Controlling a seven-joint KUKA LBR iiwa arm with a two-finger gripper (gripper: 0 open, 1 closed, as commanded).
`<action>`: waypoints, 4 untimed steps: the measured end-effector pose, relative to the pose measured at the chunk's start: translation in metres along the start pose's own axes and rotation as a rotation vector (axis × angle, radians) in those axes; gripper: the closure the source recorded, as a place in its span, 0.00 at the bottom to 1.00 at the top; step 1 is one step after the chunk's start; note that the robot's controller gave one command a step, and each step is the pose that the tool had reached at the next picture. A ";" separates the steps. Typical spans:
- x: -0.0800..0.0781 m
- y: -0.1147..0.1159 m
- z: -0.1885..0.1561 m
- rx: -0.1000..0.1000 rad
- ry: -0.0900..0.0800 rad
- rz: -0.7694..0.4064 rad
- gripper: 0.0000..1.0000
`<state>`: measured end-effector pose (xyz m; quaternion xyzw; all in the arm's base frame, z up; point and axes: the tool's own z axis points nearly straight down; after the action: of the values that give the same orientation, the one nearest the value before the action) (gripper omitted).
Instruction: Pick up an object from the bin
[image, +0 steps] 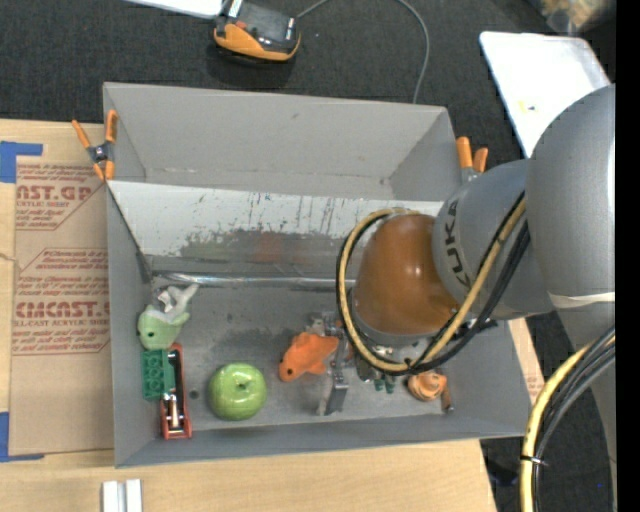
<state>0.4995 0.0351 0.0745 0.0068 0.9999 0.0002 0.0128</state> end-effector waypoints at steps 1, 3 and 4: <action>0.002 0.034 0.000 -0.006 0.000 -0.021 1.00; 0.006 0.028 0.001 -0.012 -0.007 0.032 1.00; 0.014 0.013 0.000 -0.015 -0.015 0.044 1.00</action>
Offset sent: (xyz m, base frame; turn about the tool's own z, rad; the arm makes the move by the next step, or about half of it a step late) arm 0.0000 0.0000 0.0000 0.0000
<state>0.4857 0.0478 0.0744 0.0285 0.9994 0.0079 0.0205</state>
